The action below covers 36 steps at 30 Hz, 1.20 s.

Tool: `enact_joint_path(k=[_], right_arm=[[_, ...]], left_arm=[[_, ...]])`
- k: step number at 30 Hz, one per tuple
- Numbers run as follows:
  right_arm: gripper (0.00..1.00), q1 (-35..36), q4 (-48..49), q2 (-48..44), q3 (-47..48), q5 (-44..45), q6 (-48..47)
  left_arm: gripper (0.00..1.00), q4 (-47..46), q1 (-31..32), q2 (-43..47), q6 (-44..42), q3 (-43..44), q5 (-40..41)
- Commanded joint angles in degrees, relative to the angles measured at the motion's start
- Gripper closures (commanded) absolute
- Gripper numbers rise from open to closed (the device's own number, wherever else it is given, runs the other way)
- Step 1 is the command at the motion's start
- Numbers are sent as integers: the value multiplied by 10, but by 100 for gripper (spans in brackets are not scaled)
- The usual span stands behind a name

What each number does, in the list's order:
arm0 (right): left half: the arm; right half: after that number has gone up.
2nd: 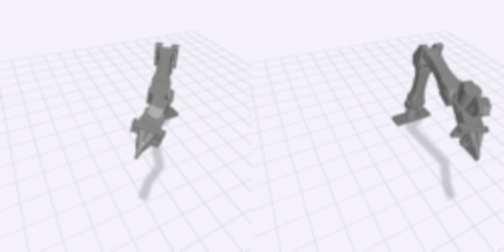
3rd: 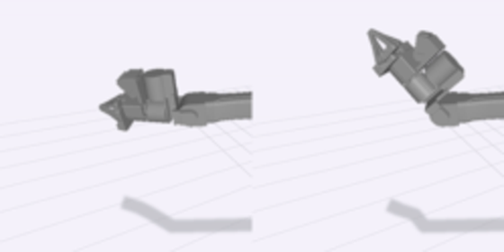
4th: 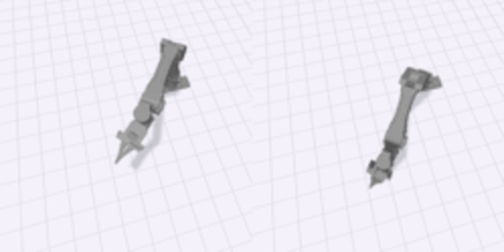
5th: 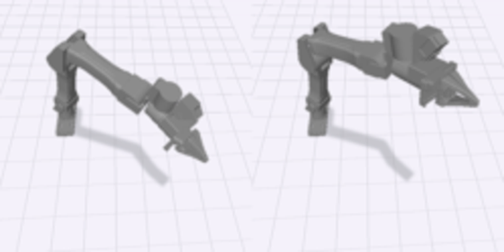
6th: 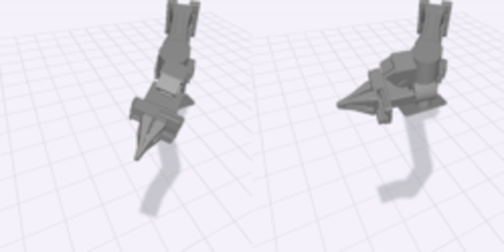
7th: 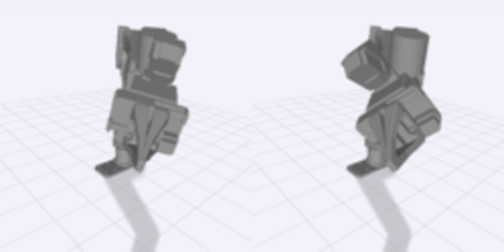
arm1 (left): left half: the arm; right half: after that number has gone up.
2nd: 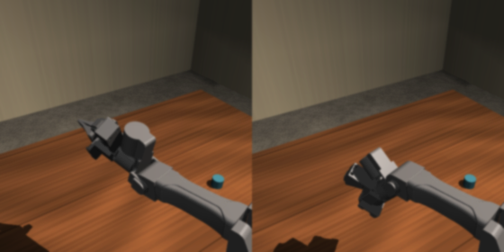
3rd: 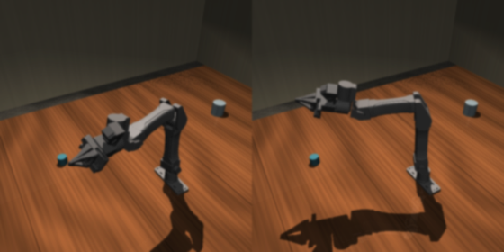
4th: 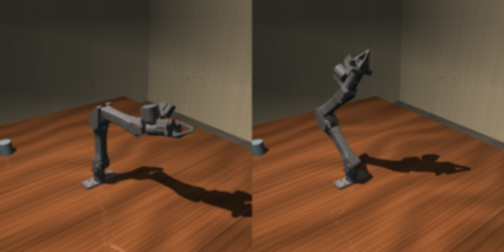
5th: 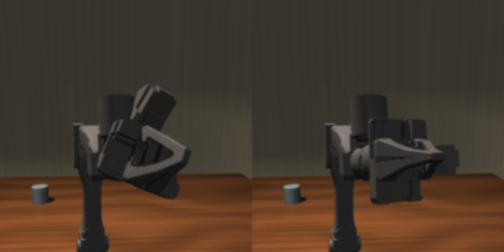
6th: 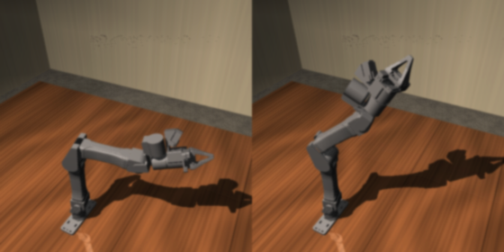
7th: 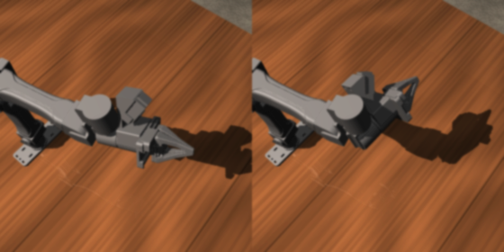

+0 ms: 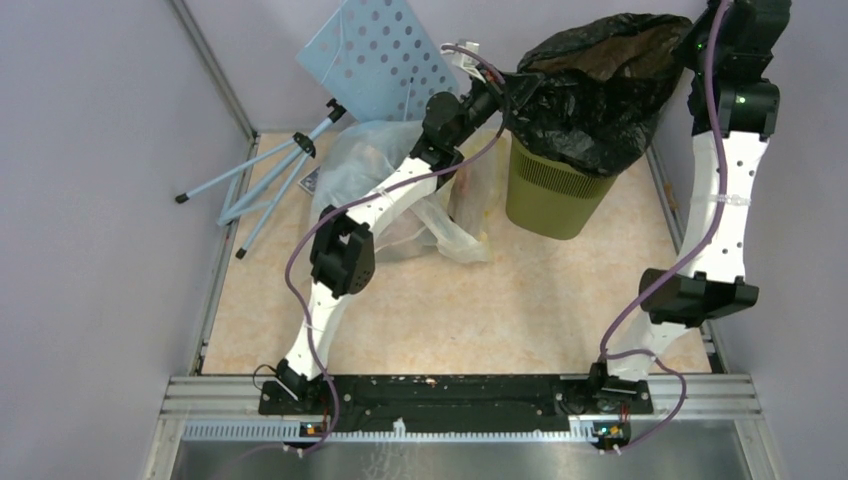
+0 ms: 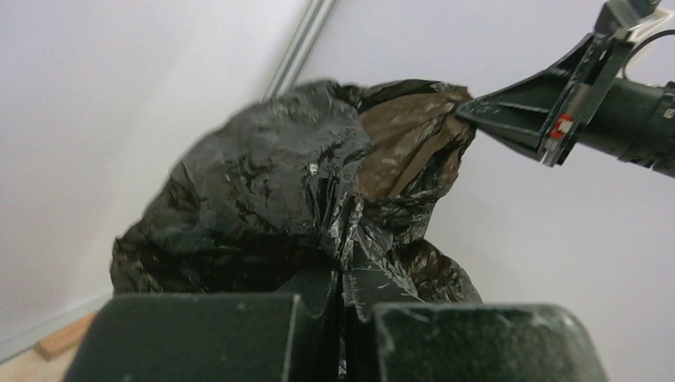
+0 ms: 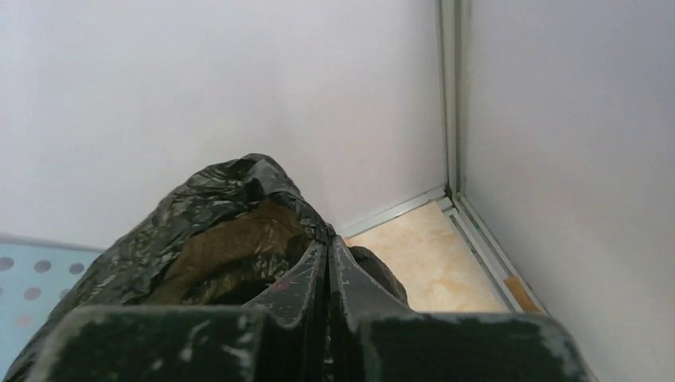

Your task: Put the trash bags into the trash bin

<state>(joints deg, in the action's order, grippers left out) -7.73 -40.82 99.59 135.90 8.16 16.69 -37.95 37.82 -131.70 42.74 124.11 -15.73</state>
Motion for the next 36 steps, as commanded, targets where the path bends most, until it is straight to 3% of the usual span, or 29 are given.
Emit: enact_joint_path(k=[1,3,4,12,16,19,26,30,36], right_arm=[[92,-18,8,-60,-44,40,-2],[62,-21,-15,-71,-51,51,-13],[53,-21,-31,-77,-52,48,-18],[21,-20,-50,-216,-195,-114,-20],[20,-18,-50,-279,-274,-235,-21],[20,33,-30,-319,-337,-287,-20],[21,180,0,-359,-450,-222,-19],[29,211,10,-339,-474,-153,-20],[33,244,14,-285,-469,-56,-43]], left_arm=[[100,4,2,93,18,-23,-38],[100,14,1,104,24,-34,-49],[100,15,2,110,28,-40,-54],[100,26,2,132,58,-58,-64],[100,30,2,132,75,-62,-70],[100,33,2,132,82,-60,-74],[100,40,2,131,79,-53,-71],[100,40,2,132,81,-54,-72],[100,40,2,132,79,-53,-69]])
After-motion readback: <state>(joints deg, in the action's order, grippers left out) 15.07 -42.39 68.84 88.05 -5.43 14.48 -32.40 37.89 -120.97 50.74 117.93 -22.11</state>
